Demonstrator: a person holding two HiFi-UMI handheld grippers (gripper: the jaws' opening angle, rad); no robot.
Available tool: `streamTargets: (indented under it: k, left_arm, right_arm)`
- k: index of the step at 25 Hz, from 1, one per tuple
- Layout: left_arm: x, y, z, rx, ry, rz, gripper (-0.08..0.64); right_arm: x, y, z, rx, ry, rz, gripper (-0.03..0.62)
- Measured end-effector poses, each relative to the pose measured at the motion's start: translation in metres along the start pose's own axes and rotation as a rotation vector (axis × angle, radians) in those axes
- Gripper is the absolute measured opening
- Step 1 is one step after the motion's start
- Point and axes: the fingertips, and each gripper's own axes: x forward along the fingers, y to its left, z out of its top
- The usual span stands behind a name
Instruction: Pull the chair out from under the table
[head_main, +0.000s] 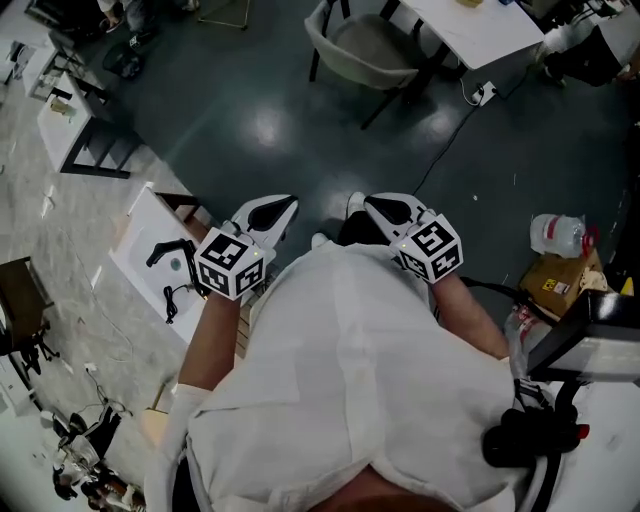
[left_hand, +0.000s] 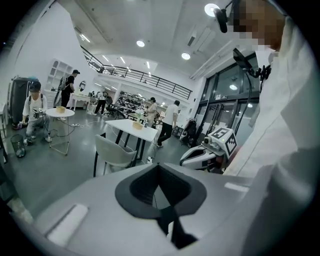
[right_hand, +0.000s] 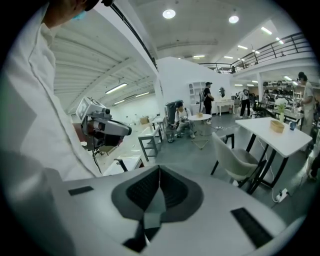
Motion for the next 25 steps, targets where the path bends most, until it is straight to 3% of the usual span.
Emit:
streamTargets:
  k: [11,16,23,25]
  left_arm:
    - [0.072,0.101,0.054,0.109,0.082,0.018,0.009]
    - [0.131,0.168,0.095,0.204,0.157,0.021,0.032]
    - [0.153,0.236,0.134,0.283,0.211,0.003,0.071]
    - [0.167,0.256,0.144,0.307,0.235,-0.019,0.08]
  right_arm:
    - [0.059,-0.104,0.039,0.033,0.01,0.009,0.009]
    - [0.107,-0.19,0.067,0.013,0.011,0.019,0.009]
    - [0.148,-0.235,0.106,0.015,0.03,-0.013,0.013]
    - [0.159,-0.254,0.113,0.019,0.047,-0.033,0.044]
